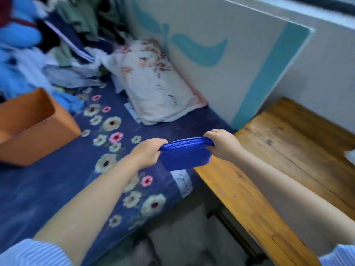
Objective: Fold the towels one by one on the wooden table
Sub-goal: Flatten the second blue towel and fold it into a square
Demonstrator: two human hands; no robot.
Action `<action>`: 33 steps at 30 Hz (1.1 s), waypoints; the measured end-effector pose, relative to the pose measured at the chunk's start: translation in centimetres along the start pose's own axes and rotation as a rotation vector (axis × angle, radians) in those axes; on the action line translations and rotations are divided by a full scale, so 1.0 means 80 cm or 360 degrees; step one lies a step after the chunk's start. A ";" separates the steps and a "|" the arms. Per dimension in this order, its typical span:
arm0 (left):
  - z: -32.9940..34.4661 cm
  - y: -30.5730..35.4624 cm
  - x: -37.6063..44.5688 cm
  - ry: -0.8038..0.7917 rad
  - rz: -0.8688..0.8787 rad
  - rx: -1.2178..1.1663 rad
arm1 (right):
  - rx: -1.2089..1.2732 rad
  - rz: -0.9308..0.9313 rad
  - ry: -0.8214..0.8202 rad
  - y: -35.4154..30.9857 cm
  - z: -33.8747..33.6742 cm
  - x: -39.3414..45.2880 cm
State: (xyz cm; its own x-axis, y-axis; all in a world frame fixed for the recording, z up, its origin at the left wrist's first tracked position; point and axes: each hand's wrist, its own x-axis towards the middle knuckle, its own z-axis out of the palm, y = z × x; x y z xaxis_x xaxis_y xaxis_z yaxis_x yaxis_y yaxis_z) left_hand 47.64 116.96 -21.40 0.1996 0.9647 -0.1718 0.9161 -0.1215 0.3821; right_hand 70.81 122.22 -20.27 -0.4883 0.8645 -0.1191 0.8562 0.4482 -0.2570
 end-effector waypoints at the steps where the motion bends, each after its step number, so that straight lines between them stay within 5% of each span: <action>1: -0.009 -0.017 -0.016 0.0000 -0.0074 -0.0015 | -0.0003 -0.0042 -0.0017 -0.023 0.001 0.011; 18: -0.155 -0.398 -0.232 0.0411 -0.0883 -0.0034 | 0.0021 -0.0467 -0.0226 -0.467 0.084 0.220; 27: -0.204 -0.540 -0.211 0.0540 -0.0971 -0.0221 | 0.0068 -0.0563 -0.0247 -0.569 0.096 0.364; 33: -0.265 -0.635 -0.169 0.0872 -0.1115 -0.0432 | 0.0235 -0.0739 -0.0166 -0.637 0.085 0.493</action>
State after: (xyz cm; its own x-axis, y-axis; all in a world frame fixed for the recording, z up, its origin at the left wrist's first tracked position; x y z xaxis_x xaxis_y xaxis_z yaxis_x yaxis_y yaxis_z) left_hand -8.99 115.05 -19.25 -0.6239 0.7813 -0.0169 0.6390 0.5225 0.5645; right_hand 6.73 131.94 -18.36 -0.8332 0.5504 -0.0529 0.5147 0.7371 -0.4379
